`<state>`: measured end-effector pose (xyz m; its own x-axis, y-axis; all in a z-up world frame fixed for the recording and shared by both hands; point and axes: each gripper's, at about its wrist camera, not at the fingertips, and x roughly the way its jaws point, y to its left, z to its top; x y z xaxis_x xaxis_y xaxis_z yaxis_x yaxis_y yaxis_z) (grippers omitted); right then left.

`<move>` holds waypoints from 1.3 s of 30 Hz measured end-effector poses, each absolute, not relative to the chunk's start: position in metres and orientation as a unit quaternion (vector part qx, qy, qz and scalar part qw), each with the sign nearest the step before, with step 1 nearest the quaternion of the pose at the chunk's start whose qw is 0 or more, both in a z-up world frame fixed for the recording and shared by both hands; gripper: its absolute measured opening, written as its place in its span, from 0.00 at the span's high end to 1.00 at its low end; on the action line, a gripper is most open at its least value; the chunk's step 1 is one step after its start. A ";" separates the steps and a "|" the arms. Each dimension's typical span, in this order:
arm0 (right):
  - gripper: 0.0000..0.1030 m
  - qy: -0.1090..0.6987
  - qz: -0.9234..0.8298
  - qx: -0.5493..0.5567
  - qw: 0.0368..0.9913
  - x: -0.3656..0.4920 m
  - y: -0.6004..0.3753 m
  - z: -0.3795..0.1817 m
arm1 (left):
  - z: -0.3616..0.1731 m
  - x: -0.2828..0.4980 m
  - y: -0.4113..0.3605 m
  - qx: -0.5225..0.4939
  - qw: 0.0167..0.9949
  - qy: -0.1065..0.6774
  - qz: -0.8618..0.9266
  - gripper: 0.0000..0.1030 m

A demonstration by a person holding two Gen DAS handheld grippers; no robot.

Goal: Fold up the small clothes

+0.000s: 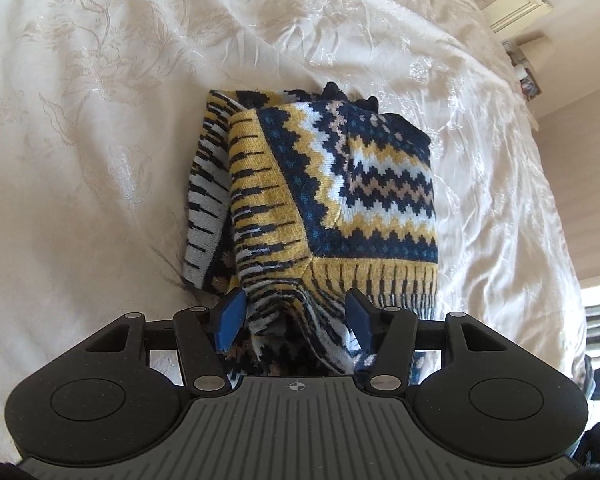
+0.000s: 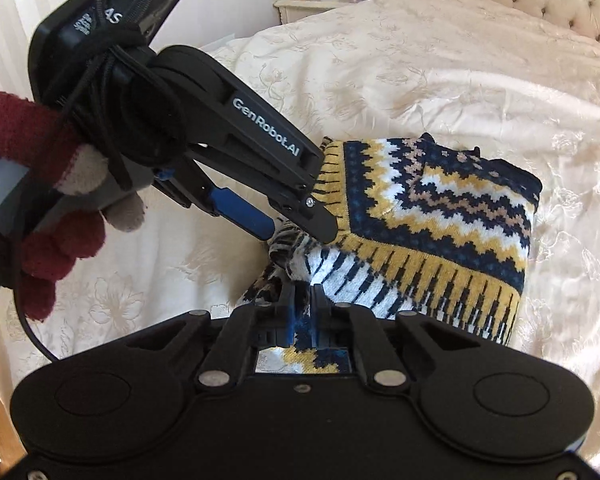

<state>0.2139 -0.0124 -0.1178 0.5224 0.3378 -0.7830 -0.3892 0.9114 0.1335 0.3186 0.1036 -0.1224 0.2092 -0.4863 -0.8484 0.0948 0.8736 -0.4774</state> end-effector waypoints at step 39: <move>0.86 0.436 0.246 -0.094 0.861 0.205 0.009 -0.124 | -0.146 0.331 0.115 -0.222 0.744 0.597 -0.202 0.42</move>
